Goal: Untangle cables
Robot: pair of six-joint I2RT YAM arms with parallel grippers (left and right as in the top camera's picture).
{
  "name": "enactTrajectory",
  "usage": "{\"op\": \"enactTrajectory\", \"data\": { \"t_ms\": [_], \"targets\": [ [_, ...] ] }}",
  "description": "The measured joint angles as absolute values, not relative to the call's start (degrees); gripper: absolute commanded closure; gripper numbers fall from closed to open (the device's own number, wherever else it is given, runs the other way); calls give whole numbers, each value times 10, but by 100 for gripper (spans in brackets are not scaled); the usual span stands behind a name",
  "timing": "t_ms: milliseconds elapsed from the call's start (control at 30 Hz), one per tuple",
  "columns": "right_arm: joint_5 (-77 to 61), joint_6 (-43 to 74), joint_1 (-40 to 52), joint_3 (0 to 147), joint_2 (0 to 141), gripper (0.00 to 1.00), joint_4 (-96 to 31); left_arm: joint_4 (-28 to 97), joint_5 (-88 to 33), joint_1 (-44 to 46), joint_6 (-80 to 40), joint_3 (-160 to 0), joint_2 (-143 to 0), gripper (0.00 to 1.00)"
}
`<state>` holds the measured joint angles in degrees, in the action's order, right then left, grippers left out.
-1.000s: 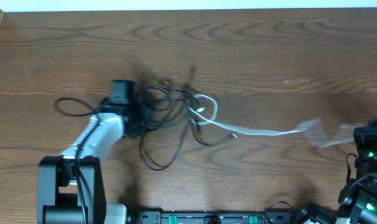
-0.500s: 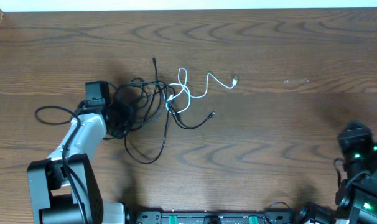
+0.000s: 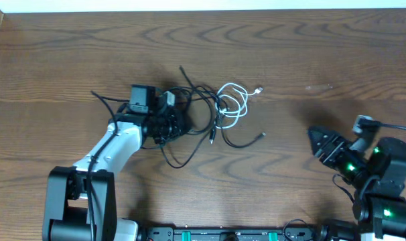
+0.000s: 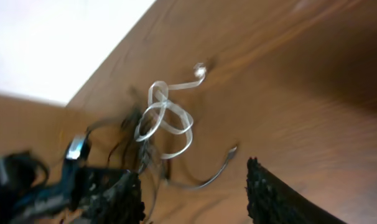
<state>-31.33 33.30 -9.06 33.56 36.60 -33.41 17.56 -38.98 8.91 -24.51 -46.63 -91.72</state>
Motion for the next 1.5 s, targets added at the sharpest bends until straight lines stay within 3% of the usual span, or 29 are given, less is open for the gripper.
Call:
{"op": "enactTrajectory", "data": {
  "t_ms": [267, 800, 1067, 1167, 1233, 1367, 1500],
  "targets": [
    [-338, 434, -15, 335, 478, 53, -313, 176, -397, 153, -255, -466, -917, 92],
    [-296, 721, 163, 333, 771, 64, -66, 176, -402, 189, -260, -466, -917, 92],
    [-251, 769, 191, 333, 855, 73, 72, 176, -402, 189, -279, -466, -917, 92],
    [-221, 775, 192, 333, 867, 84, 78, 176, -402, 189, -283, -466, -917, 92],
    [-207, 776, 192, 333, 870, 99, 81, 175, -402, 189, -285, -466, -917, 92],
    [-201, 780, 192, 332, 870, 99, 106, 176, -402, 189, -285, -466, -917, 92],
    [-237, 741, 192, 330, 869, 99, 210, 177, -386, 189, -285, -466, -917, 92]
  ]
}}
